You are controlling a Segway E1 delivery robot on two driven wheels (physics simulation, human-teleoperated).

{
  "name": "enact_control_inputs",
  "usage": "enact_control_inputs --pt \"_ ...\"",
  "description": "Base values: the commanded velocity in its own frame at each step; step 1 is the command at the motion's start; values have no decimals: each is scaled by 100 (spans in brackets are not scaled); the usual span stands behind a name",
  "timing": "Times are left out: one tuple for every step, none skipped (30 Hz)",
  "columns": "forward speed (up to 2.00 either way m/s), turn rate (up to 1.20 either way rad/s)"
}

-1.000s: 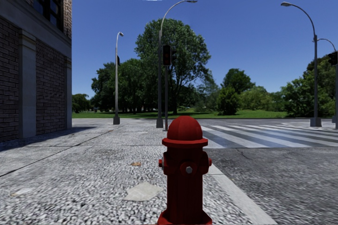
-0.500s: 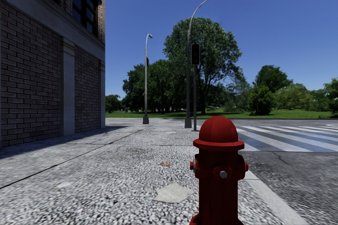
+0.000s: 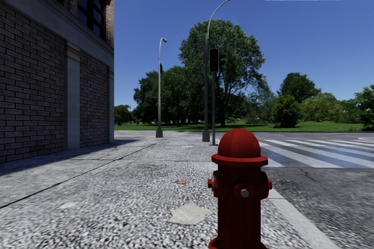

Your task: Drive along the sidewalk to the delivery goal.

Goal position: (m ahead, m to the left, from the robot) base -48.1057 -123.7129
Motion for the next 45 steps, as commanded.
enact_control_inputs --pt "0 -35" --pt "0 -34" --pt "0 -34" --pt "0 -31" --pt "0 0" --pt "0 1" --pt "0 1" --pt "-19 27" --pt "-26 37" --pt "-28 40" --pt "-29 38" --pt "-29 30" --pt "-29 28" --pt "-29 30" --pt "-29 30" --pt "-29 51" --pt "-29 72" --pt "-29 77" --pt "-29 79" --pt "-29 79" --pt "-29 79" --pt "-29 79" --pt "-29 79" --pt "-29 79" --pt "-29 79" --pt "-29 79" --pt "-29 79" --pt "-29 79" --pt "-29 71" --pt "-3 57" --pt "-3 57" --pt "0 0" --pt "0 0" --pt "0 0" --pt "0 0" --pt "0 0" --pt "0 0" --pt "0 0" --pt "0 0" --pt "24 0" --pt "38 13" --pt "46 23" --pt "51 33" --pt "56 36" --pt "62 39"
